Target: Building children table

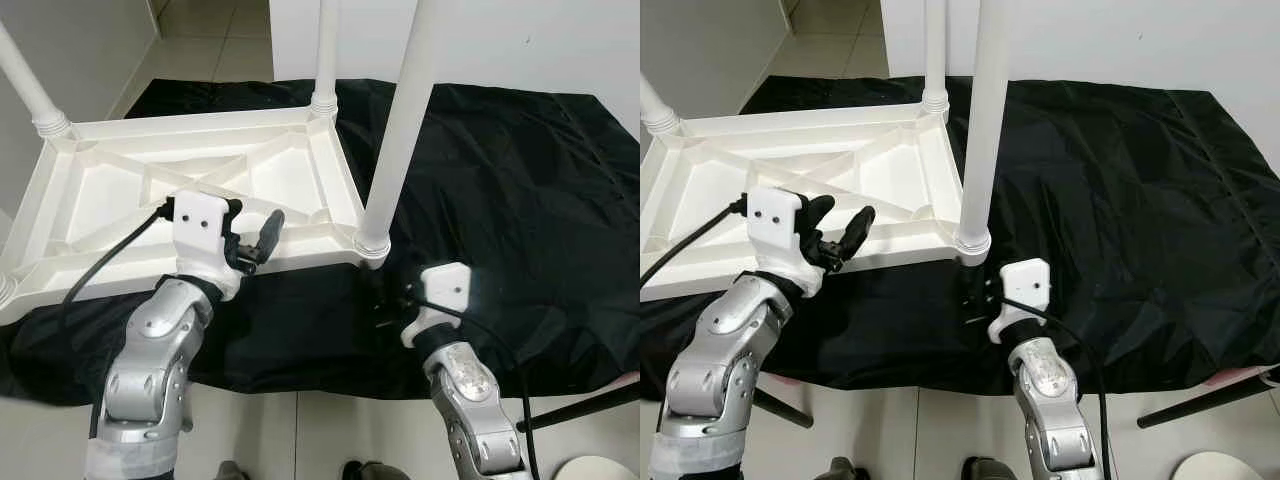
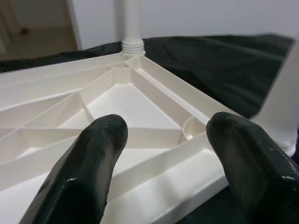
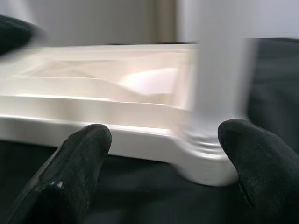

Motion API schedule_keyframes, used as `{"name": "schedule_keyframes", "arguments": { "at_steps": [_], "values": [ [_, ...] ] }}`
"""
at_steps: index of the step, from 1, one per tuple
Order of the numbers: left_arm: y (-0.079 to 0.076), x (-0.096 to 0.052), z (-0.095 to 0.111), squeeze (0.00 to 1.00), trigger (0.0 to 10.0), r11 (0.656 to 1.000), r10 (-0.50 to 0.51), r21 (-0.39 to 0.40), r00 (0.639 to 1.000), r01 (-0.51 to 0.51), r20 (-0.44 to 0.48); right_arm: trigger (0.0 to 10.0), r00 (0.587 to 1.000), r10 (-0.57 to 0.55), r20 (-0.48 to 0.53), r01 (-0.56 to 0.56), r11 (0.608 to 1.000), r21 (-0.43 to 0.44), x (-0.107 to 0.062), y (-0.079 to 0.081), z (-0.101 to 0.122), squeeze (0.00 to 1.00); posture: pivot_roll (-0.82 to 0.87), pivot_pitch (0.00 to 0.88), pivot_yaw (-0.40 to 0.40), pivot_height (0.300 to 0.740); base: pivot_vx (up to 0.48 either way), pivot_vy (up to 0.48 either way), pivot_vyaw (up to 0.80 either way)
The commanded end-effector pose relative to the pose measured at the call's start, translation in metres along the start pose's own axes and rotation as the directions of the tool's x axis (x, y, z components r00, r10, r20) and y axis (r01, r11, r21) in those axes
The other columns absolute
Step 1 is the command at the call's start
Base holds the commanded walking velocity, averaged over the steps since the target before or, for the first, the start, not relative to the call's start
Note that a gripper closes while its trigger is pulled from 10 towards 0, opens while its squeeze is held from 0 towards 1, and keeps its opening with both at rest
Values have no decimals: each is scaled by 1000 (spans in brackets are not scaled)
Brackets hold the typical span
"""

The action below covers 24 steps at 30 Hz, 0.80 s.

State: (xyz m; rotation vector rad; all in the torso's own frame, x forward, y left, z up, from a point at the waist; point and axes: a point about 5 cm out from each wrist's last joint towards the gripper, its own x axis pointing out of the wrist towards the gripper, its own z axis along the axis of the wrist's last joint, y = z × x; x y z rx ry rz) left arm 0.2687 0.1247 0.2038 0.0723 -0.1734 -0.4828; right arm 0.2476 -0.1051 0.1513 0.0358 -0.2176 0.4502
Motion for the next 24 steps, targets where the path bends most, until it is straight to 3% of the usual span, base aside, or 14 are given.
{"name": "schedule_keyframes", "arguments": {
  "at_steps": [1,2,5,9,12,16,24],
  "values": [
    [-5,0,2,0,10000,1000,-12,24,1000,12,14,10000,999,47,0,-47,998,33,-1,4,0,0,-19,130,15,740,0,0,0],
    [-11,-1,2,0,10000,998,-42,49,999,41,16,10000,994,113,-2,-113,993,38,1,8,0,0,-16,131,11,740,0,0,0],
    [-14,-1,0,0,10000,997,-59,52,998,58,8,10000,989,147,-2,-146,987,64,3,9,0,0,-13,130,10,740,0,0,0],
    [-26,-8,-8,0,10000,978,-167,118,985,170,-30,10000,969,246,8,-246,968,43,21,8,2,0,-8,140,6,740,0,0,0],
    [-26,-11,-13,0,10000,977,-179,108,983,183,-46,10000,968,252,6,-252,967,30,31,3,1,0,-8,145,7,740,0,0,0],
    [-21,-13,-15,0,10000,979,-155,127,986,162,-59,10000,969,248,16,-249,968,30,51,-7,1,0,4,154,3,740,0,0,0],
    [-15,-10,-18,0,10000,987,-76,134,994,86,-77,10000,972,236,20,-236,969,78,68,-16,0,0,17,155,5,740,0,0,0]
  ]
}}
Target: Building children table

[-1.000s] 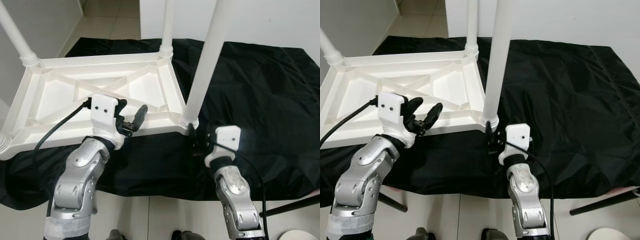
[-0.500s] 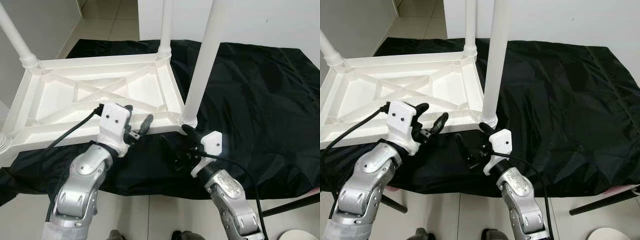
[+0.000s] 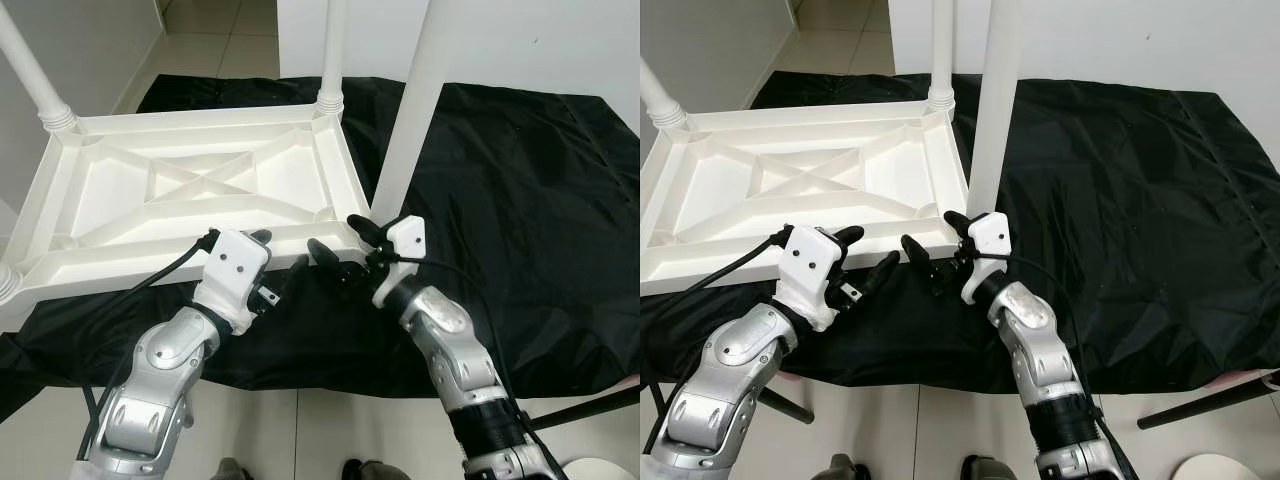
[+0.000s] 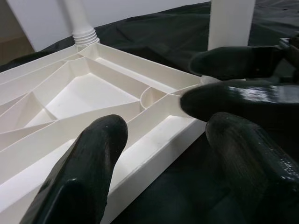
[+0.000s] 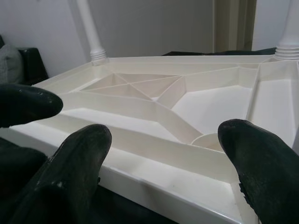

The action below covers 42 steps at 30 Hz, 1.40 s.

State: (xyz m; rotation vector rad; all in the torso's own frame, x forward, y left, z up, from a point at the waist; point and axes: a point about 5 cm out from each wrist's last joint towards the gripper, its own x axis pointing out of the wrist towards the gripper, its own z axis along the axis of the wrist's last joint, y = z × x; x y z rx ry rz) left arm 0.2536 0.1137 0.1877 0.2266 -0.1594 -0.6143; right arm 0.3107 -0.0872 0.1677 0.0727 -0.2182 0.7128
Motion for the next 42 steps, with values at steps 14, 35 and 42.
{"name": "schedule_keyframes", "arguments": {
  "at_steps": [14,35,42],
  "values": [
    [15,9,-40,0,10000,993,106,64,970,-95,-220,10000,993,-119,15,119,992,-34,4,-47,5,0,12,148,33,740,0,0,0],
    [33,15,-26,0,10000,985,167,78,975,-157,-148,10000,986,-164,8,164,984,68,-25,-37,-19,0,-6,140,59,740,0,0,0],
    [35,7,-11,0,10000,995,75,72,996,-73,-38,10000,988,-140,-73,146,985,95,-54,-20,-40,0,-27,155,49,740,0,0,0]
  ]
}}
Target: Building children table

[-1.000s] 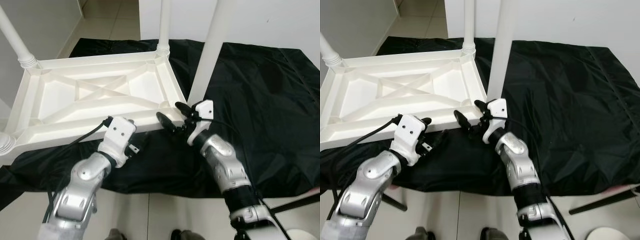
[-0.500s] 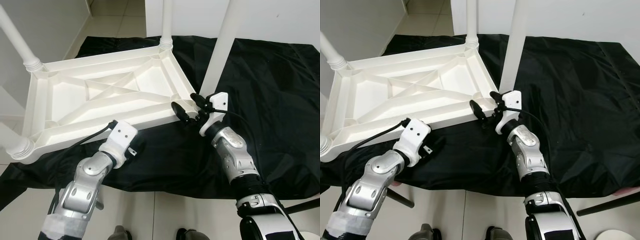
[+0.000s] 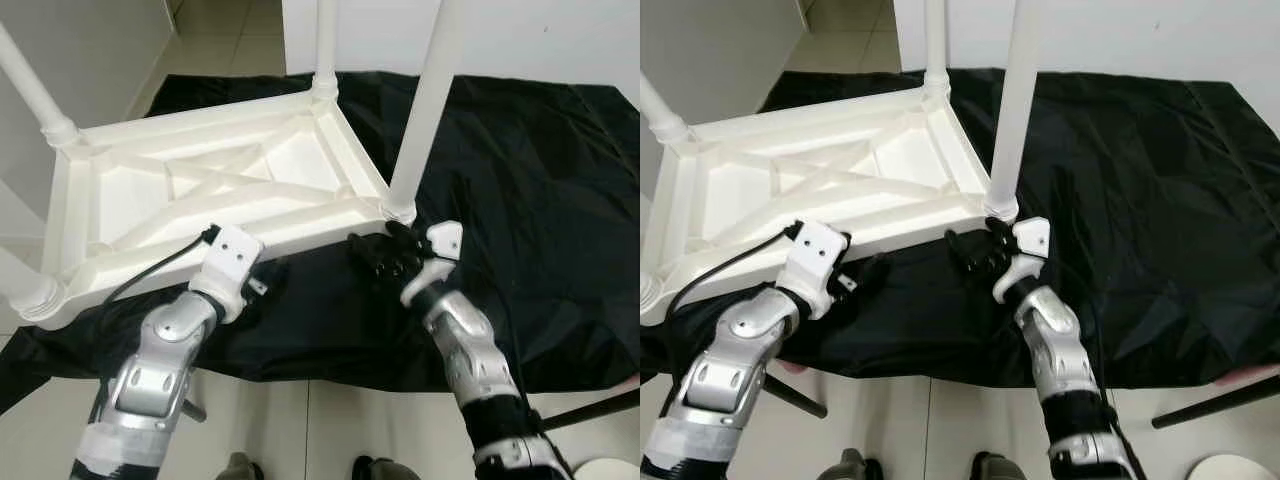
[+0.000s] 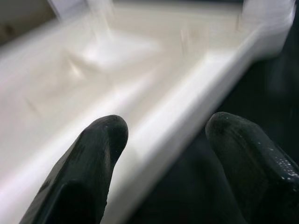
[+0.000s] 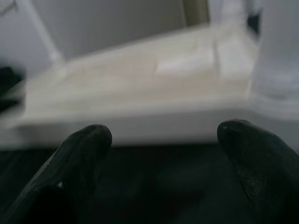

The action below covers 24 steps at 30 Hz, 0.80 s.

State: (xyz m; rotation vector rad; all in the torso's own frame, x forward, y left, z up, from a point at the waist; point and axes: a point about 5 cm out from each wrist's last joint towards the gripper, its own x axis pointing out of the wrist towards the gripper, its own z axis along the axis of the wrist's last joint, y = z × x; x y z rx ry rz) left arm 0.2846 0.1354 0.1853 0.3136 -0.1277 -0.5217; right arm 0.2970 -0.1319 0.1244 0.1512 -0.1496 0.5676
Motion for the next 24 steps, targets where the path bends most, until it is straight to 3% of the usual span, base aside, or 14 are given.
{"name": "schedule_keyframes", "arguments": {
  "at_steps": [1,7,14,17,24],
  "values": [
    [2,-5,1,0,10000,1000,-4,-8,1000,4,26,10000,999,11,-33,-10,1000,19,-6,3,-7,0,-27,155,49,740,0,0,0],
    [8,-2,-4,0,10000,999,16,42,1000,-17,13,10000,999,28,-38,-28,999,17,-9,9,-8,0,-47,163,45,740,0,0,0],
    [22,6,-19,0,10000,998,41,59,997,-37,-70,10000,998,64,11,-65,998,26,-12,23,12,0,-91,173,72,740,0,0,0],
    [28,9,-30,0,10000,995,56,87,990,-45,-128,10000,998,51,33,-52,997,54,-20,27,21,0,-100,170,74,740,0,0,0],
    [39,11,-44,0,10000,990,80,130,975,-53,-209,10000,993,97,71,-100,995,30,-24,38,39,0,-127,176,74,740,0,0,0]
  ]
}}
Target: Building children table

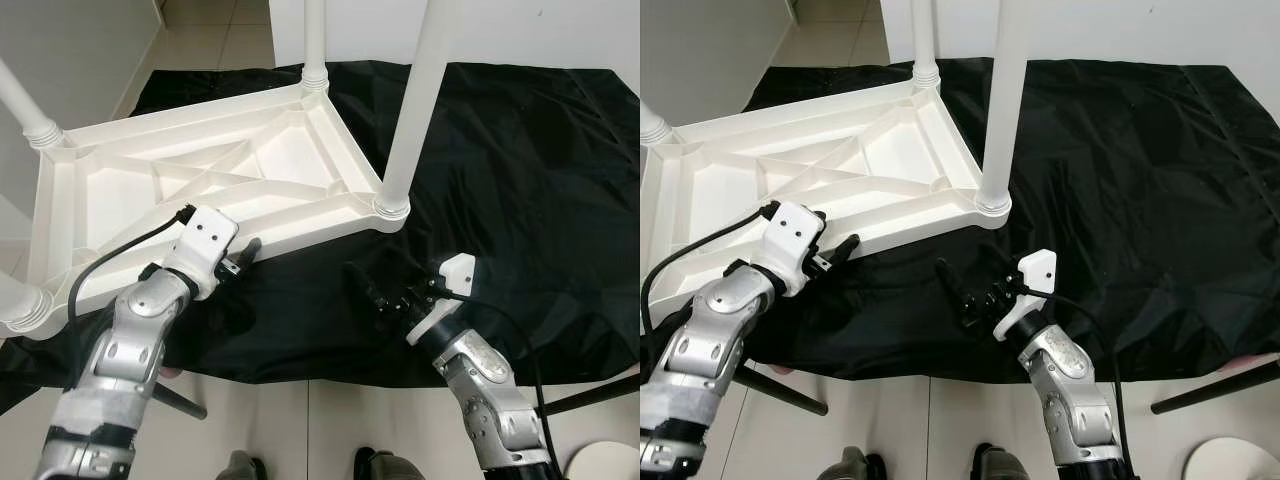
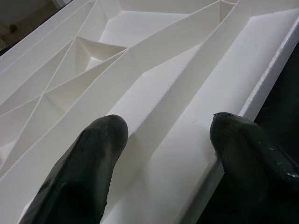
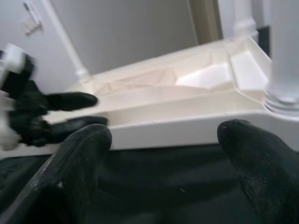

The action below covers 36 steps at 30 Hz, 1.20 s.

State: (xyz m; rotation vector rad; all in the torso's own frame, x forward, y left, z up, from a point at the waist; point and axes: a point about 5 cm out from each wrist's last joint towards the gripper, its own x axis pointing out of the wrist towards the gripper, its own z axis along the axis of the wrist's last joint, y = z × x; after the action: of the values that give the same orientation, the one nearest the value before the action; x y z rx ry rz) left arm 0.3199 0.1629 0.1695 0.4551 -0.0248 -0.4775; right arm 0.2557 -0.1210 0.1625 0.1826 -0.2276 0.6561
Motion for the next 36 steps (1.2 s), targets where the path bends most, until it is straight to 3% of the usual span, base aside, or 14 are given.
{"name": "schedule_keyframes", "arguments": {
  "at_steps": [1,6,9,13,19,25,30,31,36],
  "values": [
    [3,-2,-16,0,10000,999,49,13,996,-48,-80,10000,1000,5,-6,-5,1000,18,-2,3,0,0,-127,176,74,740,0,0,0],
    [4,-2,-20,0,10000,1000,-11,28,995,14,-98,10000,1000,-1,-8,1,1000,1,-6,3,9,0,-138,180,70,740,0,0,0],
    [4,-6,-10,0,10000,990,-130,-64,991,129,-10,10000,999,-15,-29,15,1000,-11,-9,-1,12,0,-137,188,76,740,0,0,0],
    [3,-10,-11,0,10000,981,-173,-84,985,172,-3,10000,999,-28,-36,27,1000,-9,-10,-1,12,0,-134,185,79,740,0,0,0],
    [3,-12,-10,0,10000,974,-181,-136,983,183,29,10000,999,-33,-39,33,999,-1,-9,0,13,0,-131,191,78,740,0,0,0],
    [2,-16,-15,0,10000,967,-225,-123,974,224,5,10000,997,-31,-68,31,1000,-1,-12,2,12,0,-132,215,74,740,0,0,0],
    [6,-18,-10,0,10000,960,-231,-152,972,236,49,10000,996,-44,-73,44,999,1,-14,0,12,0,-133,222,76,740,0,0,0],
    [7,-19,-7,0,10000,950,-225,-204,971,236,78,10000,996,-50,-74,50,999,2,-14,0,12,0,-133,218,74,740,0,0,0],
    [6,-20,-4,0,10000,941,-235,-222,966,255,111,10000,996,-45,-79,45,999,6,-13,2,10,0,-136,218,74,740,0,0,0]
  ]
}}
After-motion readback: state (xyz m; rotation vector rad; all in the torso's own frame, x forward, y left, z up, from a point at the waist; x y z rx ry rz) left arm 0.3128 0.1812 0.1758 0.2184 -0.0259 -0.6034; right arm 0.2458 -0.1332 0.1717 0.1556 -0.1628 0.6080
